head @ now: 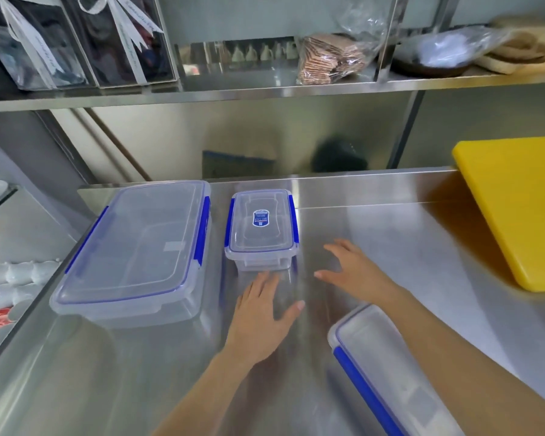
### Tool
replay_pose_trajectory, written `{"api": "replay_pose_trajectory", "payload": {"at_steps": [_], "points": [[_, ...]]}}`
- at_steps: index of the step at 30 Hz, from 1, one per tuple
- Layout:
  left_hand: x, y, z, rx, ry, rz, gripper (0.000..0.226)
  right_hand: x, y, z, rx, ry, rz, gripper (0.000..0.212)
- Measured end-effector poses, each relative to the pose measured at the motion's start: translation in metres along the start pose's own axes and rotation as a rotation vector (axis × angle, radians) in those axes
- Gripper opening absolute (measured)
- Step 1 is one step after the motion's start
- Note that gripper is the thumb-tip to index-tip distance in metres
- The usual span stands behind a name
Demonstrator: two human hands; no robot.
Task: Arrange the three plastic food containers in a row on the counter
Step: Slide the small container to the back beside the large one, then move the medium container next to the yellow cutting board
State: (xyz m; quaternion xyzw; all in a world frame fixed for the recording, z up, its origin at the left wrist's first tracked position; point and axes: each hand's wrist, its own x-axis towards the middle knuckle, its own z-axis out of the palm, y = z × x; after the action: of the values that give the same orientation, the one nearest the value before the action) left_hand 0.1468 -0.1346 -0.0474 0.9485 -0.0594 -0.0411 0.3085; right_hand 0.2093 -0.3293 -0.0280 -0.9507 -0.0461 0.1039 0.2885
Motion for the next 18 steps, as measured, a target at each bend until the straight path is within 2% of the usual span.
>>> {"api": "replay_pose_trajectory", "payload": {"at_steps": [4,9,12,14,16,18], "points": [[-0.036,0.028,0.016,-0.09,-0.177,-0.022,0.091,-0.044,0.021,-0.018,-0.023,0.023,0.063,0.068],[-0.066,0.056,0.038,-0.293,-0.206,-0.058,0.087,-0.09,0.049,-0.026,0.018,0.064,0.164,0.067],[-0.079,0.069,0.055,-0.493,-0.245,-0.063,0.087,-0.113,0.064,-0.026,0.072,0.074,0.195,0.053],[-0.084,0.073,0.065,-0.625,-0.209,-0.093,0.09,-0.127,0.069,-0.027,0.135,0.061,0.203,0.038],[-0.085,0.077,0.071,-0.692,-0.134,-0.158,0.099,-0.136,0.073,-0.026,0.153,0.043,0.219,0.034],[-0.083,0.084,0.074,-0.713,-0.037,-0.195,0.085,-0.137,0.076,-0.024,0.107,0.079,0.241,0.039]]}}
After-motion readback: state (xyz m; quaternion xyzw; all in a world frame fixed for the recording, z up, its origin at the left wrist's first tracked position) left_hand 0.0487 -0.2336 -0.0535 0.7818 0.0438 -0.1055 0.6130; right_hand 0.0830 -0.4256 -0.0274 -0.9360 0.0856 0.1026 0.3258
